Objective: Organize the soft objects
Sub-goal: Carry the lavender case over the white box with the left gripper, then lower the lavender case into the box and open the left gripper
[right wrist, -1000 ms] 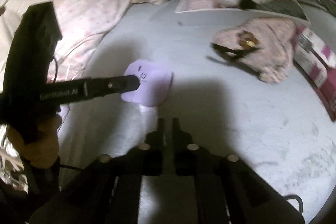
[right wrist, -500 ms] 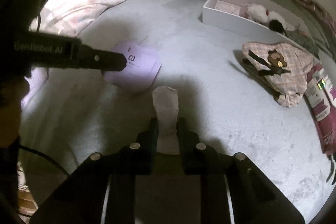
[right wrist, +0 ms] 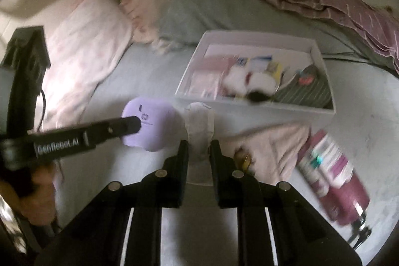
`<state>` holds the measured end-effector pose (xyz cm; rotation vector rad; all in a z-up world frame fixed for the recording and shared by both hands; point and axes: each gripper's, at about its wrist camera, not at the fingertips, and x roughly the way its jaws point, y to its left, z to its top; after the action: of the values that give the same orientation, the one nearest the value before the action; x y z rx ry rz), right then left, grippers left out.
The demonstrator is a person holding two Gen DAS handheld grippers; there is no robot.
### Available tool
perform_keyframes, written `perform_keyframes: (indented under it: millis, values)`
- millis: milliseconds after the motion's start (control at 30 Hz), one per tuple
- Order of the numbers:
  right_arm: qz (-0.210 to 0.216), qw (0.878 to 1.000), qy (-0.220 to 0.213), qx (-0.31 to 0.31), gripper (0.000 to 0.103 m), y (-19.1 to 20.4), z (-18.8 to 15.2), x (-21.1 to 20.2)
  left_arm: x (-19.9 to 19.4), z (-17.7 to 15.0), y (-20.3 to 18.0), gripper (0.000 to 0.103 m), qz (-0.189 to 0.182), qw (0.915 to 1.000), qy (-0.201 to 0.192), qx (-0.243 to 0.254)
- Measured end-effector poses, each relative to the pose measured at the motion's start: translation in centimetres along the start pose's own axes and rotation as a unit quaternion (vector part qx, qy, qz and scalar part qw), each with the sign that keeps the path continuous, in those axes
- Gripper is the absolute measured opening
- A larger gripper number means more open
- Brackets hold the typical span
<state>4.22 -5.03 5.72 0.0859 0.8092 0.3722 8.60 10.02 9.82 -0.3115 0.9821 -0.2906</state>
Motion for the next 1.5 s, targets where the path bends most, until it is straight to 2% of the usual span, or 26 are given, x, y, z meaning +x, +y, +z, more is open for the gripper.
perform_keyframes:
  millis: [100,200,333,433,500,567,600,667,800,933,1033,1133,1233,1300,1500]
  values:
    - [0.012,0.999,-0.014,0.027,0.019,-1.5,2.9,0.0,1.0,2.4,-1.8,0.013,-0.004,0.9999,-0.002,0.011]
    - [-0.005,0.998,-0.035,0.057,0.019,-2.9,6.3,0.2,1.9,4.5,-3.2,0.013,-0.017,0.9998,-0.003,0.012]
    - [-0.008,0.993,-0.055,0.106,0.019,-4.5,9.9,0.3,2.3,6.9,-4.3,0.013,-0.023,0.9996,-0.019,-0.001]
    - [-0.003,0.987,-0.055,0.149,0.019,-6.4,11.7,1.1,2.8,7.7,-4.4,0.013,-0.042,0.9984,-0.036,-0.015]
    - [-0.002,0.983,-0.061,0.175,0.019,-7.7,11.3,1.7,3.3,7.2,-3.7,0.013,-0.044,0.9976,-0.046,-0.028]
    - [0.006,0.98,-0.066,0.188,0.019,-8.8,10.5,2.4,4.3,6.4,-3.0,0.013,-0.028,0.9983,-0.043,-0.026]
    - [0.0,0.98,-0.052,0.193,0.019,-9.2,10.4,3.0,5.2,6.8,-2.6,0.013,-0.012,0.9989,-0.027,-0.037]
    - [-0.011,0.975,-0.038,0.217,0.019,-10.1,10.1,3.5,5.7,6.9,-1.6,0.013,0.003,0.998,-0.025,-0.059]
    - [-0.031,0.974,-0.028,0.221,0.019,-9.7,9.6,4.0,6.5,6.8,-0.7,0.013,0.024,0.9977,0.001,-0.063]
    - [-0.049,0.971,-0.029,0.234,0.019,-9.5,9.4,4.3,7.0,6.5,-0.7,0.013,0.043,0.9981,0.008,-0.043]
    - [-0.063,0.96,-0.029,0.27,0.019,-10.0,9.7,4.2,8.0,6.4,-0.9,0.013,0.067,0.9972,0.013,-0.031]
    - [-0.049,0.946,-0.044,0.318,0.02,-10.9,10.5,4.0,9.0,6.2,-1.2,0.013,0.069,0.997,0.029,-0.021]
    - [-0.077,0.95,-0.06,0.297,0.02,-11.2,10.3,4.4,9.7,6.2,-0.5,0.014,0.062,0.9969,0.038,-0.032]
    - [-0.095,0.952,-0.05,0.287,0.02,-11.9,10.2,5.4,10.4,6.1,-0.2,0.014,0.066,0.9958,0.051,-0.038]
    - [-0.044,0.963,-0.047,0.263,0.02,-13.0,9.9,7.2,10.5,6.0,-0.2,0.016,0.071,0.9954,0.054,-0.036]
